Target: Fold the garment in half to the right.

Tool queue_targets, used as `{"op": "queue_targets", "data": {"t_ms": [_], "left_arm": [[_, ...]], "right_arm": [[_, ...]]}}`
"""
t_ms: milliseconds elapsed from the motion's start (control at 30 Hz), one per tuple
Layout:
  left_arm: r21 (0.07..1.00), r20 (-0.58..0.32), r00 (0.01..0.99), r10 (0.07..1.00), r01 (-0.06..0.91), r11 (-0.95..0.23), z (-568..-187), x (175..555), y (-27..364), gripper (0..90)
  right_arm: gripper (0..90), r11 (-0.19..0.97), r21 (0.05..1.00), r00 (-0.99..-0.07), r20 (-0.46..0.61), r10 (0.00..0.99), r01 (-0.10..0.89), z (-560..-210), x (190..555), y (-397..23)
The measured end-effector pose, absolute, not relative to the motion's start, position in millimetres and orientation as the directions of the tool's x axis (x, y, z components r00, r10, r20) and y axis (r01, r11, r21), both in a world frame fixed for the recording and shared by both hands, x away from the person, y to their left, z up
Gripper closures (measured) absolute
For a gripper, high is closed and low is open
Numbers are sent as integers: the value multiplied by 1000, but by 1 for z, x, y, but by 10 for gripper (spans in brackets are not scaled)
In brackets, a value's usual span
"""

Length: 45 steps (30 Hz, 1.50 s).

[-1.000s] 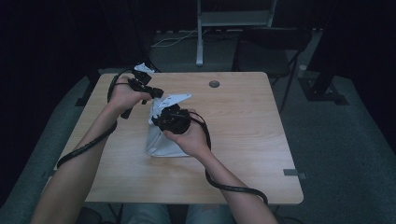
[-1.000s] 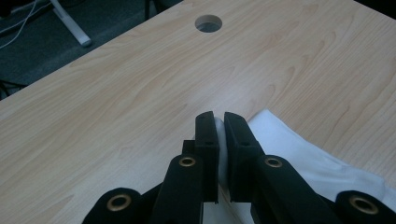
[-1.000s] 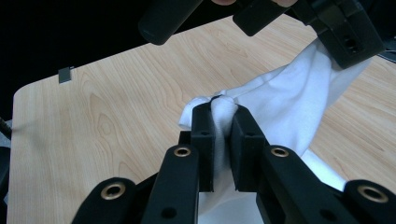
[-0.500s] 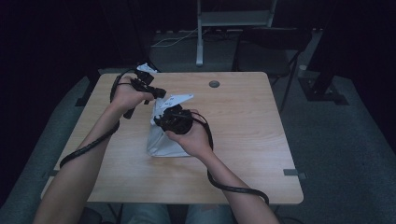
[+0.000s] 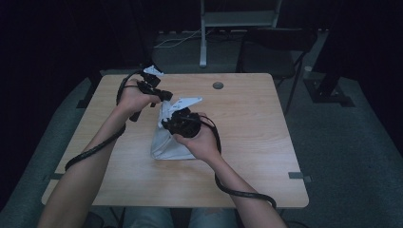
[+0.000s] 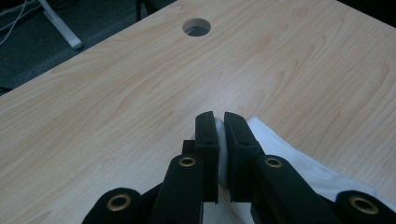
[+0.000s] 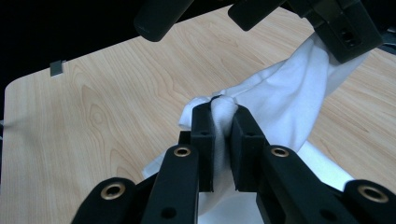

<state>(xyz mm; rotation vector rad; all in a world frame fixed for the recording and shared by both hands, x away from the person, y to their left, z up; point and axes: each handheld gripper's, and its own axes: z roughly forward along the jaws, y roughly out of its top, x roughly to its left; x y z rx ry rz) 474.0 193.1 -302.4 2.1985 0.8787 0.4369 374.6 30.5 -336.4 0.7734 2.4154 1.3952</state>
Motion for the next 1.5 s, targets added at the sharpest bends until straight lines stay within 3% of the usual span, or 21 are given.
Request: {"op": "queue_targets", "data": {"t_ms": [1500], "left_arm": [[731, 27, 720, 694, 459, -505, -315, 475, 179, 854]], "right_arm": [[816, 404, 844, -815, 65, 575, 353, -349, 375, 14]]}}
